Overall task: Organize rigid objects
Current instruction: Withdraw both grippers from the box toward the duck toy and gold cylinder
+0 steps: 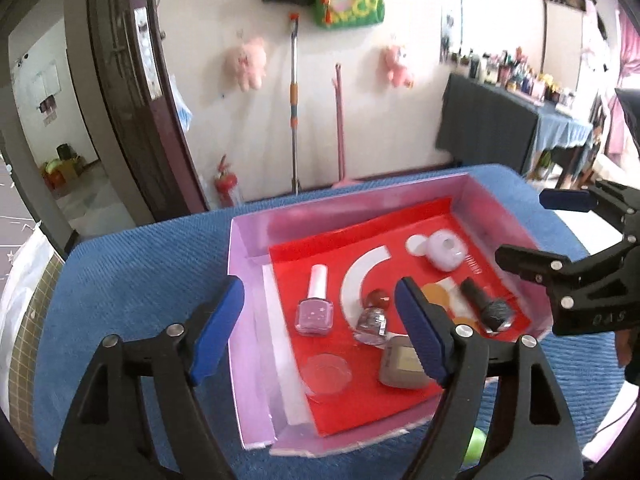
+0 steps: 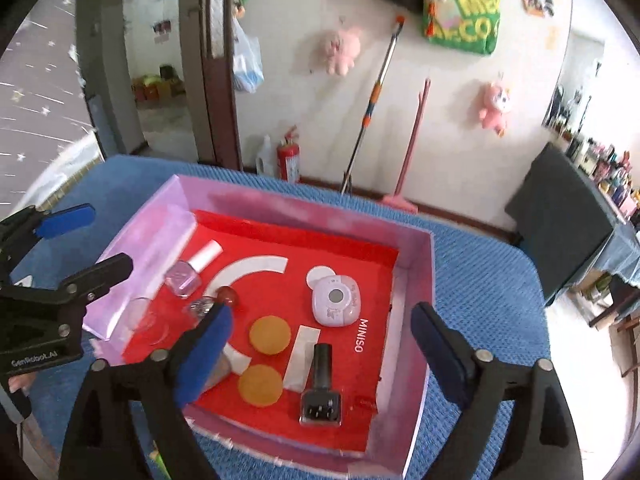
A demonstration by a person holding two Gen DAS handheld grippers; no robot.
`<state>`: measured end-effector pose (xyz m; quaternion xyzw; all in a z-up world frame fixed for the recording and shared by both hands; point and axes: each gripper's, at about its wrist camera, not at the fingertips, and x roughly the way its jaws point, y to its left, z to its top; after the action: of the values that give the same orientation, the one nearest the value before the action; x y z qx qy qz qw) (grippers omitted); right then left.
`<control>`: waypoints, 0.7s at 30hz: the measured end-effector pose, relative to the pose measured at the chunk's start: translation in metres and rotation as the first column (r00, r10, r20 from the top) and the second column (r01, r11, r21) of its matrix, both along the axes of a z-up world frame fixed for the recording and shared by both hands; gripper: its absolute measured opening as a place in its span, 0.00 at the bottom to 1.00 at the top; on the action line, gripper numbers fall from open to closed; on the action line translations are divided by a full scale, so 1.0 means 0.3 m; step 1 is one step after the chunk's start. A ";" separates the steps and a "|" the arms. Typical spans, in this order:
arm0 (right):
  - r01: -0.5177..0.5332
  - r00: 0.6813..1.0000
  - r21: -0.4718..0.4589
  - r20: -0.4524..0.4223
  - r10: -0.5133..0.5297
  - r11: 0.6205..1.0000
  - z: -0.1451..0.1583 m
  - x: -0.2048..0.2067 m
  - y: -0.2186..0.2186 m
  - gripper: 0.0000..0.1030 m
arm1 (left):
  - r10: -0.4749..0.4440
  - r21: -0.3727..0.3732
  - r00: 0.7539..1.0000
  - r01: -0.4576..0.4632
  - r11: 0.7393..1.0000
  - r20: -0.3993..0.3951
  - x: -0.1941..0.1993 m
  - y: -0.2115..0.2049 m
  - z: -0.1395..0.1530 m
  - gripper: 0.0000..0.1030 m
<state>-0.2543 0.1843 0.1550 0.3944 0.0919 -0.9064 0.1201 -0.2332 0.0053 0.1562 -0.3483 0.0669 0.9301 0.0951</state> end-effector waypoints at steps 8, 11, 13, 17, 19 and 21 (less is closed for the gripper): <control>-0.006 0.992 -0.051 -0.127 0.000 0.999 0.082 0.237 0.056 0.95 | 0.020 0.051 0.989 -0.012 0.999 -0.149 0.209 0.000 0.087 0.83; -0.006 0.985 -0.074 -0.175 -0.007 0.997 0.105 0.325 0.072 0.98 | 0.015 0.056 0.981 -0.004 0.998 -0.196 0.287 0.011 0.096 0.86; 0.003 0.976 -0.069 -0.215 -0.017 0.998 0.117 0.394 0.080 0.98 | 0.012 0.072 0.977 0.003 0.997 -0.213 0.332 0.013 0.097 0.88; 0.005 0.965 -0.087 -0.260 -0.028 0.996 0.122 0.512 0.100 0.99 | 0.026 0.103 0.969 -0.001 0.995 -0.247 0.425 0.022 0.078 0.92; 0.004 0.961 -0.110 -0.274 -0.034 0.994 0.114 0.569 0.109 1.00 | 0.024 0.103 0.966 0.003 0.995 -0.256 0.465 0.031 0.067 0.92; 0.000 0.959 -0.127 -0.280 -0.036 0.992 0.103 0.613 0.120 1.00 | 0.020 0.109 0.967 0.008 0.994 -0.254 0.496 0.038 0.054 0.92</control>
<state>-0.0703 0.2204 0.1858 0.2540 0.0472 -0.9583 0.1219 -0.0843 0.0168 0.1723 -0.2203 0.0265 0.9697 0.1020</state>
